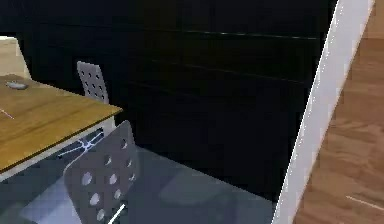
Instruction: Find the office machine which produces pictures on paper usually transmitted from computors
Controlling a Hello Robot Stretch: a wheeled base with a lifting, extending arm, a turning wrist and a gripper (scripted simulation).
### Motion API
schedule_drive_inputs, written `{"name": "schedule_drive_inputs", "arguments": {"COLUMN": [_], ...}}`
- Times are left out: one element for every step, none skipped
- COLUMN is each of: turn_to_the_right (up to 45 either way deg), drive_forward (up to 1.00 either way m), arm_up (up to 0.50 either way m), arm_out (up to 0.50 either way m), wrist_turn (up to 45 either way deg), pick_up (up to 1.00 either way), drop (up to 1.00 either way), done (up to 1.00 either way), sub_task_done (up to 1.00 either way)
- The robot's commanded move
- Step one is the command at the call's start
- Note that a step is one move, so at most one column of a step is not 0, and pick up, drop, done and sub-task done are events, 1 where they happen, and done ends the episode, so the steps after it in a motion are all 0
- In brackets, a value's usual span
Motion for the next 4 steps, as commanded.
{"name": "schedule_drive_inputs", "arguments": {"turn_to_the_right": [-45.0,-45.0,-27.0,0.0], "drive_forward": [0.0,0.0,0.0,0.95], "arm_up": [0.0,0.0,0.0,0.0], "arm_out": [0.0,0.0,0.0,0.0], "wrist_turn": [0.0,0.0,0.0,0.0], "pick_up": [0.0,0.0,0.0,0.0], "drop": [0.0,0.0,0.0,0.0], "done": [0.0,0.0,0.0,0.0], "sub_task_done": [0.0,0.0,0.0,0.0]}}
